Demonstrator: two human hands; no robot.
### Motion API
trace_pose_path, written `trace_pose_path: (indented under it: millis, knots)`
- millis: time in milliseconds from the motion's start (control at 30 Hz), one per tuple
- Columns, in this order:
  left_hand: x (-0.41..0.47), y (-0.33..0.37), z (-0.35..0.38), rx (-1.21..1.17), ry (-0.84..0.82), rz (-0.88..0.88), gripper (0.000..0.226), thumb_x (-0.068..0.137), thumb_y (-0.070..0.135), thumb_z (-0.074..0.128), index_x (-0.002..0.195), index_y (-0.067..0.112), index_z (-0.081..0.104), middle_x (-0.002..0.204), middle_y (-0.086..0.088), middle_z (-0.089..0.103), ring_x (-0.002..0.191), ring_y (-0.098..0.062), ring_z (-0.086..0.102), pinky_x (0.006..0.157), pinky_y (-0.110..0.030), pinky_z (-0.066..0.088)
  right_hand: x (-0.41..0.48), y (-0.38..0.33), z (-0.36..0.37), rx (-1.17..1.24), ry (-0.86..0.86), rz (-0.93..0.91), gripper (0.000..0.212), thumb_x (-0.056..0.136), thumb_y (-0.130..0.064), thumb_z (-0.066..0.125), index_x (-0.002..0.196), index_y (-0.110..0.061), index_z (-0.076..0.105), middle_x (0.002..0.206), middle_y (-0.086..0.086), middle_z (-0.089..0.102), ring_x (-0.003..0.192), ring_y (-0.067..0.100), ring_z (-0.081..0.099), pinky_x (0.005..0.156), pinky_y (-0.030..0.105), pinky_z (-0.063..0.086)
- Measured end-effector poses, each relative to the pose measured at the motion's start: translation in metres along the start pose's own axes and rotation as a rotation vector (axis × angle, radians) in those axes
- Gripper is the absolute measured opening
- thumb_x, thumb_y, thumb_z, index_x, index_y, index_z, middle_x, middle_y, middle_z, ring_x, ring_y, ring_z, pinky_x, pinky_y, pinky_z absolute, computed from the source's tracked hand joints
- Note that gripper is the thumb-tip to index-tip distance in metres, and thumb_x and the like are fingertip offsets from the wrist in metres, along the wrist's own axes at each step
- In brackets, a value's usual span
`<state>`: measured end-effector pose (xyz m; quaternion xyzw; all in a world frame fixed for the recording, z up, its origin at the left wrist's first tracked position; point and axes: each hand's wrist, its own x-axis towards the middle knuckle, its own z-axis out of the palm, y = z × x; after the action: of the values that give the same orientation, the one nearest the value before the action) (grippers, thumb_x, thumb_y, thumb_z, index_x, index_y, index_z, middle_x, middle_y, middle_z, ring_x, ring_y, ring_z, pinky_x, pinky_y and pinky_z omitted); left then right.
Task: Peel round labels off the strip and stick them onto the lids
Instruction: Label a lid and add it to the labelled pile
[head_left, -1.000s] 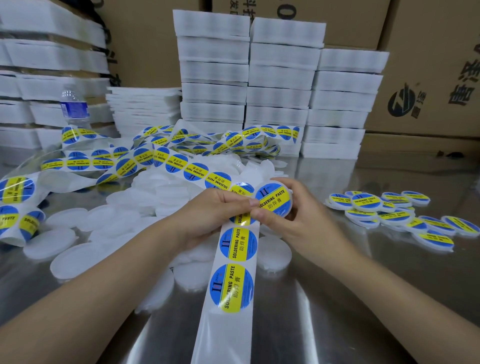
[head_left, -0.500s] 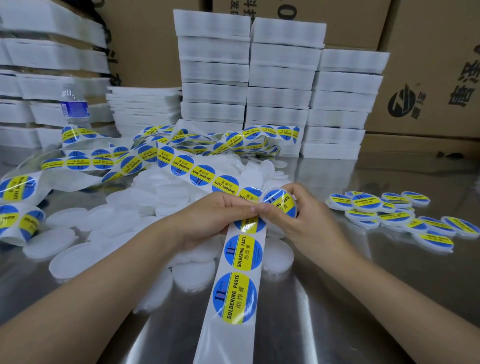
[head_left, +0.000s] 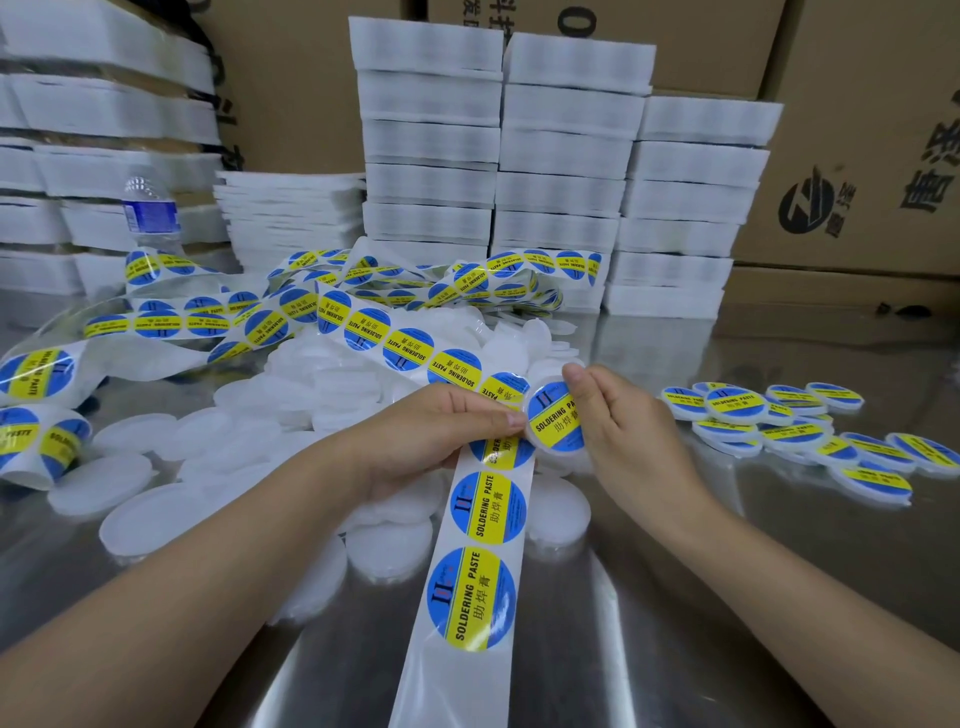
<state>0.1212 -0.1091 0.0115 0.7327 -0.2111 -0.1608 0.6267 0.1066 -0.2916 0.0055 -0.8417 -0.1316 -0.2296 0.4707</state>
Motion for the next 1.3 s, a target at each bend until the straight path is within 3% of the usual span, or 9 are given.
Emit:
trace_pose_path:
  millis: [233, 400, 533, 667, 800, 900, 1000, 1133, 1300]
  knots:
    - [-0.002, 0.001, 0.001, 0.003, 0.033, 0.010, 0.041, 0.067, 0.039, 0.069, 0.096, 0.011, 0.076, 0.105, -0.015, 0.072, 0.101, -0.033, 0.067, 0.094, -0.041, 0.051, -0.001, -0.002, 0.000, 0.051, 0.013, -0.015, 0.041, 0.098, -0.039, 0.037, 0.077, -0.008, 0.054, 0.054, -0.004, 0.049, 0.051, 0.007, 0.042, 0.051, 0.023, 0.035]
    - [0.000, 0.002, 0.000, -0.039, 0.103, 0.035, 0.021, 0.069, 0.032, 0.067, 0.080, 0.018, 0.079, 0.088, -0.006, 0.076, 0.075, -0.015, 0.071, 0.072, -0.025, 0.058, -0.001, -0.002, -0.002, 0.114, -0.050, -0.009, 0.028, 0.082, -0.062, 0.042, 0.091, -0.037, 0.051, 0.051, -0.008, 0.049, 0.047, 0.004, 0.043, 0.054, 0.028, 0.041]
    - [0.000, 0.004, 0.001, -0.059, 0.125, 0.047, 0.016, 0.066, 0.034, 0.065, 0.069, 0.025, 0.079, 0.075, 0.001, 0.075, 0.065, -0.009, 0.070, 0.064, -0.021, 0.057, -0.004, -0.003, -0.004, 0.075, -0.059, -0.115, 0.039, 0.071, -0.045, 0.071, 0.103, -0.043, 0.049, 0.067, -0.013, 0.060, 0.054, 0.002, 0.050, 0.052, 0.013, 0.039]
    - [-0.001, 0.004, 0.000, -0.067, 0.115, 0.046, 0.020, 0.067, 0.034, 0.065, 0.074, 0.021, 0.079, 0.079, -0.003, 0.076, 0.067, -0.011, 0.070, 0.065, -0.023, 0.058, -0.003, -0.003, -0.006, 0.039, -0.102, -0.170, 0.060, 0.069, -0.026, 0.081, 0.118, -0.036, 0.049, 0.074, -0.030, 0.059, 0.055, -0.002, 0.051, 0.053, 0.006, 0.037]
    - [0.001, 0.002, 0.000, -0.093, 0.130, 0.073, 0.023, 0.072, 0.033, 0.064, 0.087, 0.024, 0.079, 0.097, 0.000, 0.075, 0.087, -0.013, 0.070, 0.077, -0.028, 0.057, 0.007, 0.002, -0.015, 0.006, -0.002, -0.152, 0.056, 0.068, -0.032, 0.081, 0.117, -0.033, 0.053, 0.085, -0.015, 0.065, 0.061, 0.002, 0.050, 0.058, 0.011, 0.041]
    - [0.000, 0.004, 0.000, -0.100, 0.147, 0.070, 0.022, 0.072, 0.029, 0.066, 0.090, 0.025, 0.078, 0.108, 0.005, 0.073, 0.102, -0.013, 0.065, 0.089, -0.037, 0.053, 0.021, 0.018, -0.030, -0.174, 0.222, -0.073, 0.050, 0.070, -0.035, 0.078, 0.115, -0.029, 0.056, 0.107, -0.005, 0.054, 0.086, 0.003, 0.054, 0.077, 0.013, 0.042]
    - [0.001, 0.004, 0.000, -0.116, 0.167, 0.059, 0.020, 0.084, 0.010, 0.063, 0.088, 0.023, 0.078, 0.107, 0.002, 0.073, 0.102, -0.014, 0.065, 0.095, -0.039, 0.048, 0.037, 0.042, -0.054, -0.432, 0.386, 0.133, 0.057, 0.073, -0.033, 0.074, 0.124, -0.016, 0.056, 0.121, 0.011, 0.042, 0.117, 0.027, 0.043, 0.097, 0.036, 0.038]
    - [0.002, 0.004, -0.003, -0.171, 0.179, 0.061, 0.031, 0.088, -0.002, 0.052, 0.099, 0.018, 0.073, 0.106, 0.000, 0.074, 0.088, -0.015, 0.069, 0.082, -0.030, 0.055, 0.044, 0.069, -0.073, -0.761, 0.313, 0.345, 0.065, 0.074, -0.040, 0.073, 0.129, -0.010, 0.053, 0.127, 0.018, 0.043, 0.119, 0.037, 0.038, 0.093, 0.042, 0.036]
    - [0.004, 0.004, -0.004, -0.230, 0.236, 0.095, 0.038, 0.085, -0.011, 0.051, 0.103, 0.017, 0.069, 0.103, 0.000, 0.074, 0.080, -0.013, 0.069, 0.064, -0.022, 0.056, 0.043, 0.083, -0.073, -0.953, 0.225, 0.404, 0.068, 0.077, -0.049, 0.068, 0.131, -0.013, 0.048, 0.130, 0.017, 0.044, 0.121, 0.035, 0.037, 0.094, 0.042, 0.033]
